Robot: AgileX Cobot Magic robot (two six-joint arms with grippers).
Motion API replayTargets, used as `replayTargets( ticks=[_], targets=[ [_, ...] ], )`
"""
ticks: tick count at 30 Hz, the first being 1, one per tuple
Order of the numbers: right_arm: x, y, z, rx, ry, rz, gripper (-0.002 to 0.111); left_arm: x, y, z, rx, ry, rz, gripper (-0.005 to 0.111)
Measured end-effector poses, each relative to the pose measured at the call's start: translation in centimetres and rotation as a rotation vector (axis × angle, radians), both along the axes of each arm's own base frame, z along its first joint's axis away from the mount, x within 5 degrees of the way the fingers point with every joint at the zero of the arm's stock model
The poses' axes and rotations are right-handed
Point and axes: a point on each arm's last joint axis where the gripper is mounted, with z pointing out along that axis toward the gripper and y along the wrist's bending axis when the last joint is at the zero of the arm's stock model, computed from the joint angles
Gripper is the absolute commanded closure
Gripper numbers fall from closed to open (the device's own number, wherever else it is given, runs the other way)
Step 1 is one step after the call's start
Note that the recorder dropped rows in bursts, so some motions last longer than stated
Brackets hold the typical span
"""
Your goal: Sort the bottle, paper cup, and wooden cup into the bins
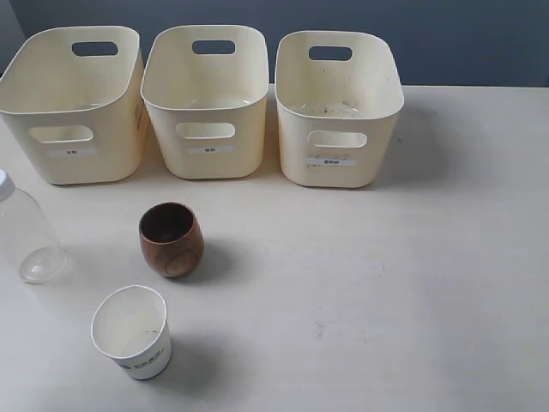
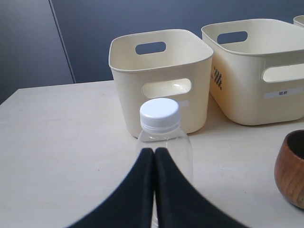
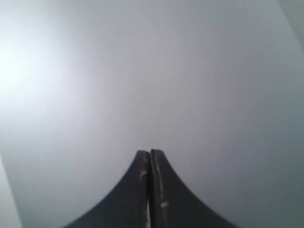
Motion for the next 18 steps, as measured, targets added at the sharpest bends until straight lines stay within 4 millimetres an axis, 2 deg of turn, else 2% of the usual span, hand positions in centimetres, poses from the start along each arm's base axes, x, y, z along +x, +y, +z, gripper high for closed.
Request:
replayTargets(
  ticks=[5,8,13,18],
  targets=[
    [3.6,2.7,4.6,-0.260,0.017,0.225,0.109,0.0,0.0,0.0,0.000,0.000,0.000,0.107],
    [6.6,4.3,6.1,-0.404,0.072,0.382,0.109,0.0,0.0,0.0,0.000,0.000,0.000,0.107],
    [10.6,6.6,6.4,-0.599,0.151,0.573,0.109,0.0,0.0,0.0,0.000,0.000,0.000,0.107],
    [12.7,11.3,4.7,-0.800,0.185,0.772,0.109,0.0,0.0,0.0,0.000,0.000,0.000,0.107]
  ],
)
